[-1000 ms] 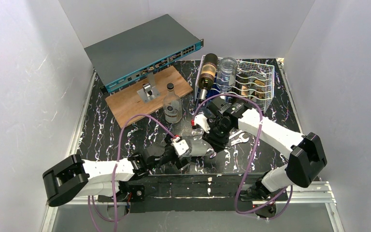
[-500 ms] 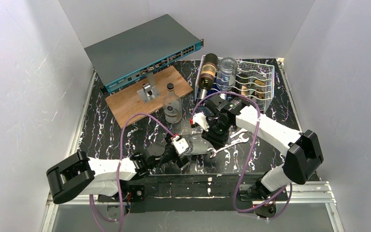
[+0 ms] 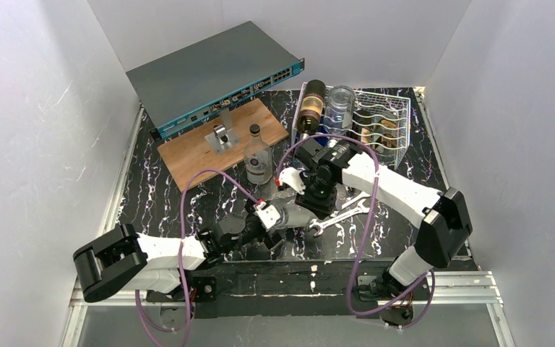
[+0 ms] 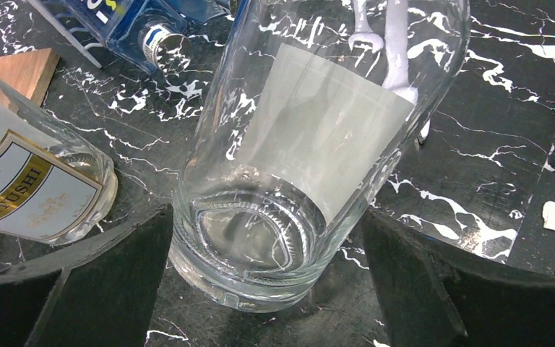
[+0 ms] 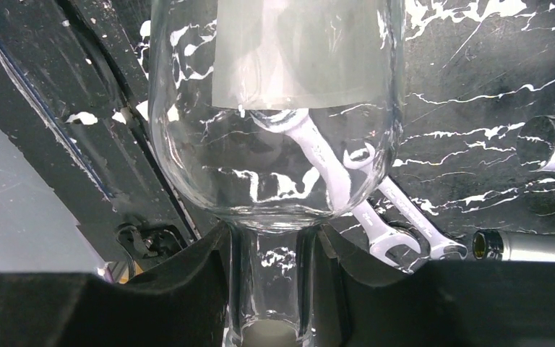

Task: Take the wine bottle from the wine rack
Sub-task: Place the wine bottle at the center of the board.

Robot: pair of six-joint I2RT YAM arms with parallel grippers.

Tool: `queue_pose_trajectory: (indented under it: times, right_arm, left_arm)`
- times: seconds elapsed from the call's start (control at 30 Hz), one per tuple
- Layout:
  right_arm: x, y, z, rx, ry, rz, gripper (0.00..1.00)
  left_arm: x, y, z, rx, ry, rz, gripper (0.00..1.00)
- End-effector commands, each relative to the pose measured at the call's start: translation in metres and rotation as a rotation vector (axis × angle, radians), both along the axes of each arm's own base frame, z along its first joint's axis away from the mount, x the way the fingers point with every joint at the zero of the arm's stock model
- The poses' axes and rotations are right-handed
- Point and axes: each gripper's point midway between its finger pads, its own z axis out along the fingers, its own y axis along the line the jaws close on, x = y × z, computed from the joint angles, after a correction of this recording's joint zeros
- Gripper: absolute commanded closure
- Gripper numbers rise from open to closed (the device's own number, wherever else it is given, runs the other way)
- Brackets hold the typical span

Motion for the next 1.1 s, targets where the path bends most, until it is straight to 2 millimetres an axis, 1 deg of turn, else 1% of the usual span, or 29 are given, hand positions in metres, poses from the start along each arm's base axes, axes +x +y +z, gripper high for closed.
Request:
queue_pose_trajectory:
  times: [0.0, 0.27, 0.47, 0.7, 0.93, 1.07]
  right_arm:
    - [-0.006, 0.059, 0.036, 0.231, 0.009, 0.100, 0.61]
    - [-0.003, 0.071, 0.051, 0.214, -0.018, 0.120, 0.56]
    - [-0.007, 0.082, 0.047, 0.171, -0.020, 0.154, 0.54]
    - [-0.005, 0.090, 0.050, 0.159, -0.038, 0.161, 0.48]
    - [-0.006, 0.096, 0.045, 0.145, -0.026, 0.171, 0.48]
    - [-0.006, 0.102, 0.047, 0.162, -0.019, 0.177, 0.48]
  left_arm:
    - [-0.002, 0.021, -0.035, 0.083, 0.080, 0.059, 0.02]
    - [-0.004, 0.026, -0.041, 0.080, 0.097, 0.075, 0.02]
    - [-0.004, 0.025, -0.043, 0.075, 0.106, 0.078, 0.02]
    - [-0.004, 0.027, -0.044, 0.076, 0.105, 0.086, 0.02]
    - [-0.002, 0.030, -0.046, 0.072, 0.103, 0.098, 0.02]
    - [-0.001, 0.030, -0.044, 0.070, 0.097, 0.101, 0.02]
